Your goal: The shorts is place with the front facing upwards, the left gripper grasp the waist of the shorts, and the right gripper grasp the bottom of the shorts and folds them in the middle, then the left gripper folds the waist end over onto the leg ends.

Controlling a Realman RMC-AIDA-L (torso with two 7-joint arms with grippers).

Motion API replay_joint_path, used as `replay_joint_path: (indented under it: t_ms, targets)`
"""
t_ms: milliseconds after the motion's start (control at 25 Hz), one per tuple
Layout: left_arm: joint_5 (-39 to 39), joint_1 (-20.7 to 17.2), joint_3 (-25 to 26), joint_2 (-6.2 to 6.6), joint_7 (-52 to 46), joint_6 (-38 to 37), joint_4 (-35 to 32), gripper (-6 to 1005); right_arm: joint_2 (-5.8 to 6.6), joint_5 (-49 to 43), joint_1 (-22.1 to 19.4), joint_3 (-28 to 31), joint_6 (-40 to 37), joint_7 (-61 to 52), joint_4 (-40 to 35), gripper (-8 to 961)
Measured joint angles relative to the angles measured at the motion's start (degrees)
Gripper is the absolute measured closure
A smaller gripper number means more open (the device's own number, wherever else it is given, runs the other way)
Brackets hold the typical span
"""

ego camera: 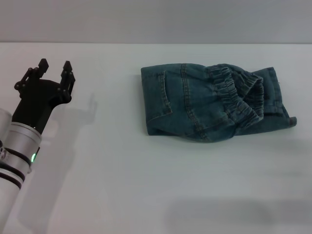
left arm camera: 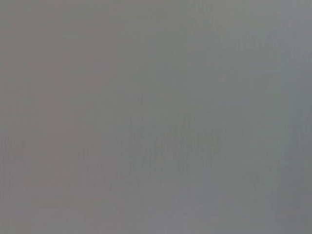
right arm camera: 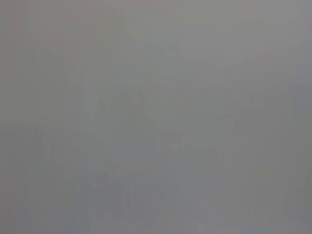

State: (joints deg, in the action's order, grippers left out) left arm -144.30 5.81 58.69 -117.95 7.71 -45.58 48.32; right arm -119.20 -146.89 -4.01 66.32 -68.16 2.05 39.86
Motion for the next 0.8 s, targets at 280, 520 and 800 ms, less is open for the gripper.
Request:
replay_joint_path:
  t_ms: [280,520,800]
  targets:
    - [-0.02,0.44,-0.56,0.09,-0.9,-1.22,-1.3,440,0.21,0.07,0.17,0.38,-0.49,-4.13,-1.88,513]
    - [-0.05,0.49,-0.84,0.09,-0.66,-1.57,-1.38,205,-0.03,0.11,1.8,-0.58,-4.01,-4.13,-6.09,239]
    - [-0.11,0.89,-2.46,0.01,-0.86,-6.47,-3.85,145,0.22,0.22,4.38,-1.31,-6.38,-10.08,-11.06,158]
